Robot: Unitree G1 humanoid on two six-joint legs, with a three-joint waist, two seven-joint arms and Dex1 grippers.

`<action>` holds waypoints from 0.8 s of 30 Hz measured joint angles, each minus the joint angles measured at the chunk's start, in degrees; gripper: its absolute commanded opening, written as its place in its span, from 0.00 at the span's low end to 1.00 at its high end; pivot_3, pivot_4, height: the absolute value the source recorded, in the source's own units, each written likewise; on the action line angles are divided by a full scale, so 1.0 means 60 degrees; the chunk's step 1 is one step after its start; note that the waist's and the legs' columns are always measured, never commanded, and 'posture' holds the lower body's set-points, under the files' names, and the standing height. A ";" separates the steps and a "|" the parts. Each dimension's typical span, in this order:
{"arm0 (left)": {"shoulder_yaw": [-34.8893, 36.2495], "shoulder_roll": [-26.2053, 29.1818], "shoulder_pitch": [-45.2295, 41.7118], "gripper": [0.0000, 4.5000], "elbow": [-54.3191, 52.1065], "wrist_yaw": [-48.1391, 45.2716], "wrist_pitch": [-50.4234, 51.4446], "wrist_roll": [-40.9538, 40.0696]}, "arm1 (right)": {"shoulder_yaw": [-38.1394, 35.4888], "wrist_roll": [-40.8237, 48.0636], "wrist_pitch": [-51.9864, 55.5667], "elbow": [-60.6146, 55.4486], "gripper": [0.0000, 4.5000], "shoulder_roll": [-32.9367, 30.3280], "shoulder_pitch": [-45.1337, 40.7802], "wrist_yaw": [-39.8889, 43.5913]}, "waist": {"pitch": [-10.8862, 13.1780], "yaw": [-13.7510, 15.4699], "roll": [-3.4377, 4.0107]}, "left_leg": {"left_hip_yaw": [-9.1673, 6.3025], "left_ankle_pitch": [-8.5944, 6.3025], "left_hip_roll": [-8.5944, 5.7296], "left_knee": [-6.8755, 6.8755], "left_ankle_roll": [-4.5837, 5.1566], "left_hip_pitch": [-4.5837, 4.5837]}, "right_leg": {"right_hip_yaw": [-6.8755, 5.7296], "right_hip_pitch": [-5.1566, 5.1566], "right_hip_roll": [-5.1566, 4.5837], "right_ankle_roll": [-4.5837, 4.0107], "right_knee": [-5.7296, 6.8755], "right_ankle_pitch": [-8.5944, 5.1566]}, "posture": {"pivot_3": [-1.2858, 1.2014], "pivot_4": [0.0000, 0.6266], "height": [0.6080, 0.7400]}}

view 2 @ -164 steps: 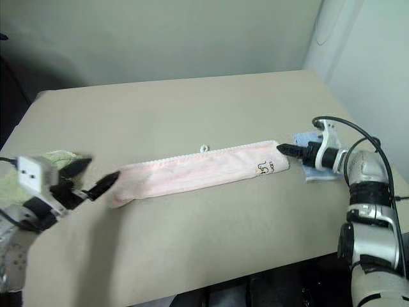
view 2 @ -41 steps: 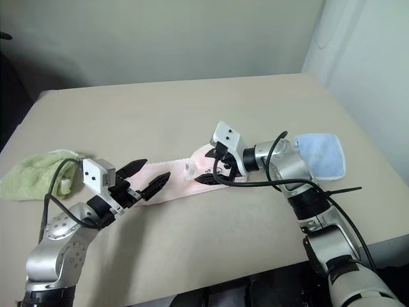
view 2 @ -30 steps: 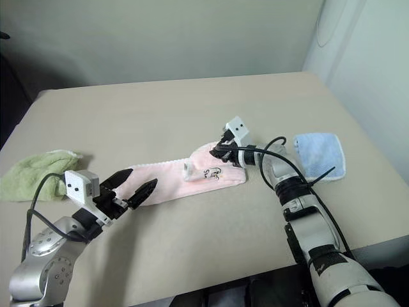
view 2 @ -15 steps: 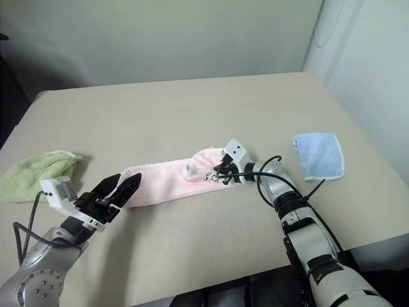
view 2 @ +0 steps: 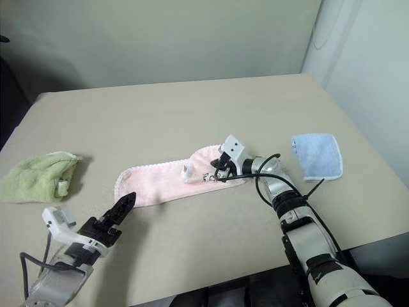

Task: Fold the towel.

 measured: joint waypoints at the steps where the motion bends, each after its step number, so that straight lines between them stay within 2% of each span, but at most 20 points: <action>1: -0.0048 -0.0069 -0.0043 1.00 -0.0021 0.0367 -0.0001 -0.0302 | -0.0056 0.0080 0.0008 -0.0194 0.00 -0.0034 -0.0046 0.0020 | 0.0000 0.0002 0.0000 | 0.0000 0.0000 0.0000 0.0001 0.0000 0.0000 | 0.0000 0.0000 0.0001 0.0000 0.0000 0.0000 | 0.52 0.24 1.00; 5: -0.0290 -0.0222 -0.0275 1.00 -0.0101 0.1843 -0.0024 -0.1287 | -0.0270 0.0307 0.0073 -0.0712 0.00 -0.0115 -0.0247 0.0063 | 0.0000 0.0003 0.0000 | 0.0001 0.0001 0.0000 0.0003 -0.0001 0.0003 | 0.0000 0.0003 0.0003 0.0000 0.0000 0.0000 | 0.52 0.24 1.00; 10: -0.0540 -0.0184 -0.1039 1.00 0.0369 0.3434 -0.0045 -0.1879 | -0.0478 0.0385 0.0103 -0.0862 0.00 -0.0149 -0.0357 0.0030 | 0.0006 0.0013 0.0011 | 0.0001 0.0015 0.0000 0.0000 -0.0024 0.0016 | 0.0000 0.0009 0.0006 0.0000 0.0006 0.0000 | 0.52 0.24 1.00; 18: -0.0642 -0.0077 -0.2742 1.00 0.2253 0.3539 -0.0142 -0.1906 | -0.0737 0.0460 0.0252 -0.0979 0.00 -0.0130 -0.0411 -0.0230 | 0.0032 0.0170 0.0085 | -0.0001 0.0010 -0.0008 -0.0026 -0.0001 0.0170 | 0.0000 0.0148 0.0005 -0.0034 0.0011 -0.0020 | 0.52 0.24 1.00; 22: -0.0681 0.0068 -0.3297 1.00 0.2884 0.3285 -0.0140 -0.1605 | -0.0759 0.0461 0.0345 -0.1095 0.00 -0.0129 -0.0409 -0.0286 | 0.0028 0.0189 0.0097 | 0.0000 0.0010 -0.0013 -0.0026 -0.0002 0.0175 | 0.0000 0.0155 0.0005 -0.0041 0.0010 -0.0025 | 0.52 0.24 1.00; 24: -0.0680 0.0124 -0.3419 0.86 0.3104 0.3186 -0.0138 -0.1474 | -0.0774 0.0461 0.0398 -0.1247 0.00 -0.0130 -0.0404 -0.0351 | 0.0029 0.0189 0.0100 | 0.0000 0.0012 -0.0014 -0.0032 -0.0004 0.0174 | 0.0000 0.0154 0.0005 -0.0040 0.0007 -0.0026 | 0.52 0.24 1.00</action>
